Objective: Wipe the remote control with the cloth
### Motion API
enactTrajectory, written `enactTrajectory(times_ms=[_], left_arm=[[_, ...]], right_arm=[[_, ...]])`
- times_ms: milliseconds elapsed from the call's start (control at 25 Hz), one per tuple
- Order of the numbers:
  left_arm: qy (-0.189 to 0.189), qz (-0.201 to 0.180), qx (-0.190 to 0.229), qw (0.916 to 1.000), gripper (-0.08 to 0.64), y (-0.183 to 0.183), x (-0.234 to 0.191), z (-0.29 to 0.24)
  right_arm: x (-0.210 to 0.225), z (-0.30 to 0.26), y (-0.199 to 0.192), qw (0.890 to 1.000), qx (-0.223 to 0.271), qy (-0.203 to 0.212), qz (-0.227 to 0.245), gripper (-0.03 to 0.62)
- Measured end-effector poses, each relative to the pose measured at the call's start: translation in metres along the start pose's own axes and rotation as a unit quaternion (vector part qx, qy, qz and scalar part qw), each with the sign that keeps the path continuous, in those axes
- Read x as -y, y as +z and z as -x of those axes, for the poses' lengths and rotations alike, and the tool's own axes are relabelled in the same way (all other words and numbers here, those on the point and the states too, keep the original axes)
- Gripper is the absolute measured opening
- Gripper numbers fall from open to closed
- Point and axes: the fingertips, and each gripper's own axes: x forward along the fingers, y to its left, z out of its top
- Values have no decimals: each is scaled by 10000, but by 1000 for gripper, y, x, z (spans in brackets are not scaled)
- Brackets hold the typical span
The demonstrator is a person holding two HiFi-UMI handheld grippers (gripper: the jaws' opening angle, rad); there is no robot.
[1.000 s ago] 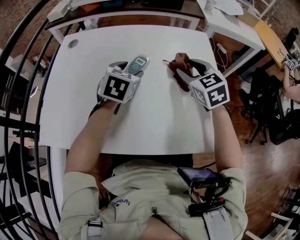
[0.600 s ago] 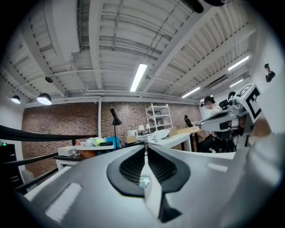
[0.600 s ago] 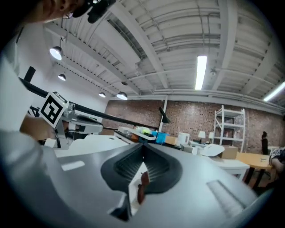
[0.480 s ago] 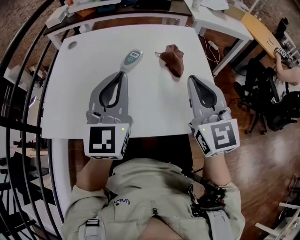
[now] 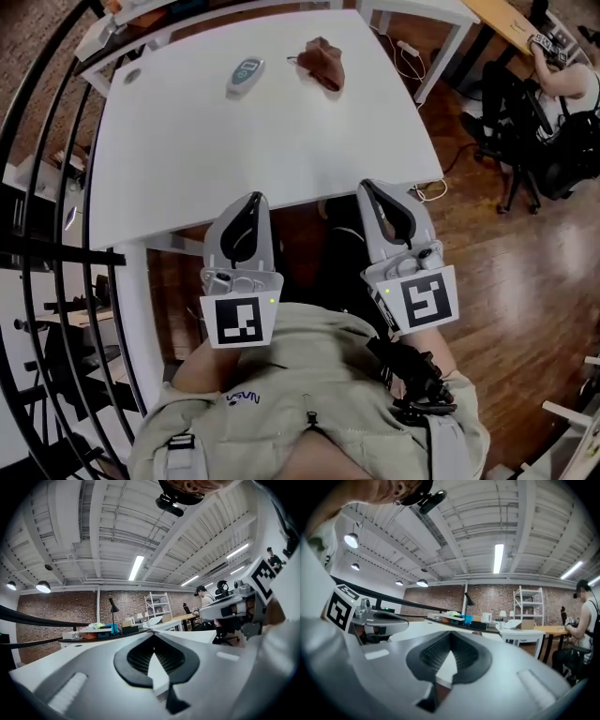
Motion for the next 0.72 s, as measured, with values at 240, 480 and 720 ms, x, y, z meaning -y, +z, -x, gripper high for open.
enactTrajectory(times_ms=[240,480,720], left_arm=[[58,-3,-49,10000,2,-12,7,12],[49,72,-91,9999,2,-16,4,7],[70,119,-91,9999,2,-19,-6,2]], right_arm=[[-4,12,-8,9998,-163,-59,-53,2],[-4,2,-17,9995,-294,-9,-85,2],[-8,-10,-22,9994,-324,40,-81,2]])
